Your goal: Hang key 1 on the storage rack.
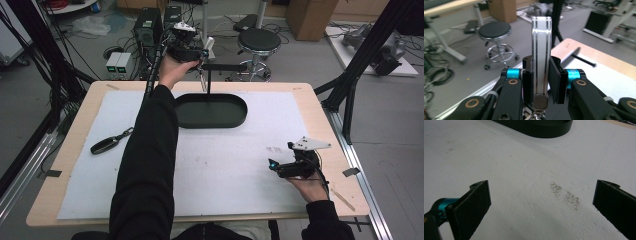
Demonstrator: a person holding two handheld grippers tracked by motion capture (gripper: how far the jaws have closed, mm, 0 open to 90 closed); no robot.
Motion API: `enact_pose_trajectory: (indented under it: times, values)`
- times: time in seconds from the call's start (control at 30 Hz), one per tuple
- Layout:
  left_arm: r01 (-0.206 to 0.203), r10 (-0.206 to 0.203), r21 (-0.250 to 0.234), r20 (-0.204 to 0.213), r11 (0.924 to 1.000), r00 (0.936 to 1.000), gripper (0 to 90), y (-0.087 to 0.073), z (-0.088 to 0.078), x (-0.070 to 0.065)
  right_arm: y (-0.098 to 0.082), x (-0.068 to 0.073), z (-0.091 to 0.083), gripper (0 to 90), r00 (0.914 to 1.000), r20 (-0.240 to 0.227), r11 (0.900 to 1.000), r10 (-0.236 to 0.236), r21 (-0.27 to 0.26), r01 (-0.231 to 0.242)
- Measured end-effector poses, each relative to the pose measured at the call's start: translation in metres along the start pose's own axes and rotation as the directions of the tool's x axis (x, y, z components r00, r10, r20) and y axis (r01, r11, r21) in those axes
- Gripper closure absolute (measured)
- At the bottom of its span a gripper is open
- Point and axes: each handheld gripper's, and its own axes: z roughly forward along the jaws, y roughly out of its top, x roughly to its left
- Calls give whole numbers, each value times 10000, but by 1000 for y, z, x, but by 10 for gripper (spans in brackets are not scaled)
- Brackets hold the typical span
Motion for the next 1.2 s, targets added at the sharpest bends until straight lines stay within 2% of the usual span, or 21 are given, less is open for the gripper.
enact_pose_trajectory:
  times: [0.1,0.27,0.3,0.33,0.37,0.4,0.43,0.47,0.5,0.57,0.6,0.67,0.77,1.03,1.2]
  values:
    - [-81,80,-47,-185,10000,9998,750,0,1,0,0,0,0,7,10000,14,10000,15,-18,-15]
    - [129,-138,-149,-590,9998,9982,733,0,3,0,0,0,0,7,10000,-6,10000,14,3,-14]
    - [457,-464,-208,-339,9987,9983,678,-1,2,0,0,0,0,7,10000,-13,10000,4,-7,-4]
    - [457,-464,-208,-339,9987,9983,623,-1,2,0,0,1,0,7,10000,-17,10000,-1,-9,1]
    - [612,-616,-262,-160,9978,9980,623,-2,1,1,0,1,0,7,10000,-17,10000,-1,-9,1]
    - [690,-689,-76,175,9976,9975,458,-3,-1,0,0,0,0,7,10000,-3,10000,-6,-42,6]
    - [690,-689,-76,175,9976,9975,352,-3,-1,0,0,0,0,7,10000,-3,10000,-6,-42,6]
    - [569,-573,153,229,9983,9981,253,-4,-1,-1,0,-1,-1,7,10000,-24,10000,51,-41,-51]
    - [354,-366,394,301,9986,9989,196,-6,-4,-3,0,0,0,7,10000,-28,10000,57,-50,-57]
    - [405,-422,420,402,9983,9983,83,-7,-6,-4,0,0,0,7,10000,-37,10000,-1,-66,1]
    - [507,-527,400,492,9979,9974,56,-9,-9,-4,1,1,0,7,10000,-53,10000,16,-40,-17]
    - [531,-549,291,655,9982,9963,53,-12,-15,-3,1,1,0,7,10000,-39,10000,-38,-33,38]
    - [603,-639,412,916,9973,9937,53,-18,-23,0,1,1,1,7,10000,-44,10000,-38,-13,38]
    - [552,-593,453,945,9974,9938,53,-29,-37,0,0,0,3,7,10000,-31,10000,-31,67,31]
    - [342,-391,500,1000,9982,9942,53,-36,-45,-4,0,0,3,7,10000,-22,10000,-23,67,23]
